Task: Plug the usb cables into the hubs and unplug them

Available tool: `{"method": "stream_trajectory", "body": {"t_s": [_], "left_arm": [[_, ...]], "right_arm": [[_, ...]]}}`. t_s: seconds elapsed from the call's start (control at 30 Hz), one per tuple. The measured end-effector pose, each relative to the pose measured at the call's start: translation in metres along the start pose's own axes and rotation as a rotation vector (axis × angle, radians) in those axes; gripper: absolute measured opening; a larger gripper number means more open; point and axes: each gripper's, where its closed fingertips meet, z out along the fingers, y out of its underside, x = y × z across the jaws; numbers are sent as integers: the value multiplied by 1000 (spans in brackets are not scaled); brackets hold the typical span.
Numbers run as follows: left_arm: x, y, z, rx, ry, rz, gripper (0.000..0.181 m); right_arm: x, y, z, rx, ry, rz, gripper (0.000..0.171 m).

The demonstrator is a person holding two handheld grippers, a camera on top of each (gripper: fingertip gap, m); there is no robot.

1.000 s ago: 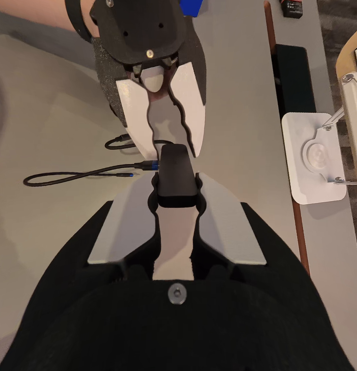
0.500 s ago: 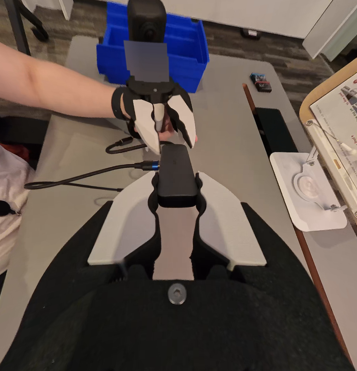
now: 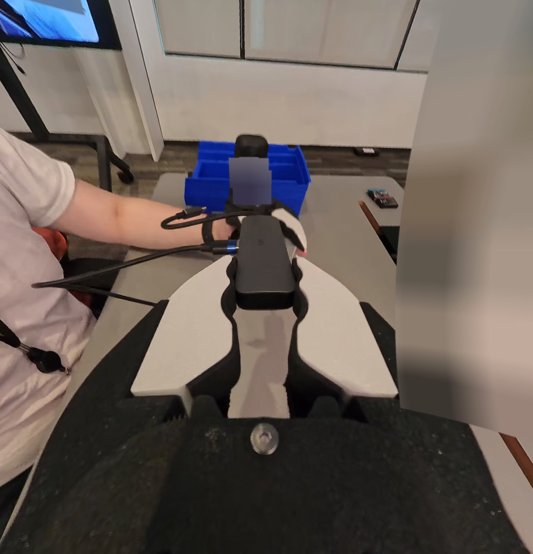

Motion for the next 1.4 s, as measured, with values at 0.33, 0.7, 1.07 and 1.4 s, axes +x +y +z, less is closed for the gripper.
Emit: {"method": "stream_trajectory", "body": {"t_s": [0.33, 0.7, 1.07, 1.4], "left_arm": [[63, -36, 43, 101, 157, 62, 53], [82, -41, 43, 77, 228, 65, 46], [83, -42, 41, 30, 203, 127, 43], [81, -51, 38, 79, 196, 117, 39]], "right_arm": [[-10, 3, 23, 79, -63, 4, 34], [-15, 10, 27, 100, -89, 13, 34], [-18, 10, 25, 120, -117, 10, 34], [-17, 12, 28, 126, -128, 21, 34]]}}
